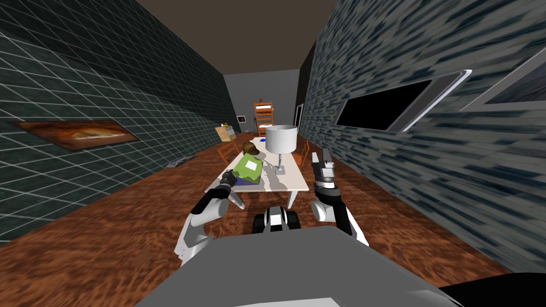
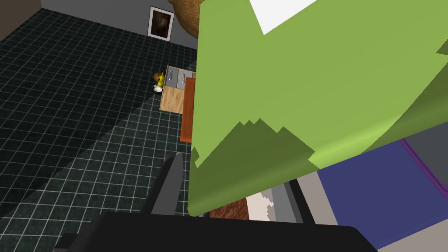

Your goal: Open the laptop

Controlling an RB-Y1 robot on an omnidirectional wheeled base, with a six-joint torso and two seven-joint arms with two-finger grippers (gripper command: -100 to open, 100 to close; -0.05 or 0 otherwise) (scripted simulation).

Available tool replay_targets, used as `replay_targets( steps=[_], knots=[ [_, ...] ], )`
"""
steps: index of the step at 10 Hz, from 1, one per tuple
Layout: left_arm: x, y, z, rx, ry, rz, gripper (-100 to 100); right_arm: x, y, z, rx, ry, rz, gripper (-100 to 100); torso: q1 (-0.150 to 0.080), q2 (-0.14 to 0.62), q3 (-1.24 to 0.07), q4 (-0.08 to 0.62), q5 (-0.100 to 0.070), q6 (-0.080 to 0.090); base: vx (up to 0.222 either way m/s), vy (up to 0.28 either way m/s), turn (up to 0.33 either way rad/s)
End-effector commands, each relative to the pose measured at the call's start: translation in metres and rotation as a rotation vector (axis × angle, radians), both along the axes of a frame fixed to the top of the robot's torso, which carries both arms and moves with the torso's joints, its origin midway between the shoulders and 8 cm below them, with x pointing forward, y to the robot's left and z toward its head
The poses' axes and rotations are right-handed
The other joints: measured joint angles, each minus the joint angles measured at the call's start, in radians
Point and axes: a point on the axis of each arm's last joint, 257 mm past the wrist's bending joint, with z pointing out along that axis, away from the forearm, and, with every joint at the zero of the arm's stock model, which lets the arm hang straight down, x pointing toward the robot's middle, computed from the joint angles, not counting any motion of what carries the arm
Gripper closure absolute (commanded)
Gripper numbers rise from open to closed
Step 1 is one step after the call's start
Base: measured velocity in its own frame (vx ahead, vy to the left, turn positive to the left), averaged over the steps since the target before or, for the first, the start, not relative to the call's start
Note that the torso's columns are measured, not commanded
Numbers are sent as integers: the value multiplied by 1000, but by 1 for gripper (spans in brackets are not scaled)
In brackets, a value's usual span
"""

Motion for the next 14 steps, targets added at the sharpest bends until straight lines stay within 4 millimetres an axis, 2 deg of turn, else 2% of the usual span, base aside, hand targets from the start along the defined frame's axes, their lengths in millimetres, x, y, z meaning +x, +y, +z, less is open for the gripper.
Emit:
replay_targets(
  steps=[1,2,3,12,13,14],
  knots=[
    [8,-13,-18,-117,3,-6,100,0,0,0,0,0,0,0,2,0,0,1,0,0,-29,101,12],
    [10,-18,-26,-159,5,-7,100,0,0,0,0,0,0,0,0,0,0,1,-1,-1,-17,98,20],
    [5,-14,-17,-132,9,-5,-100,0,0,0,0,0,0,0,-1,0,0,1,-1,-1,8,47,-9],
    [-33,-5,29,-133,13,6,-100,0,0,0,0,0,0,0,-2,1,0,2,-2,0,38,-11,-13],
    [-30,-4,23,-134,18,6,-100,0,0,0,0,0,0,0,-2,1,0,2,-2,0,14,0,2],
    [-31,-4,23,-135,21,7,0,0,0,0,0,0,0,0,-1,1,0,1,-1,0,0,0,0]
  ],
)
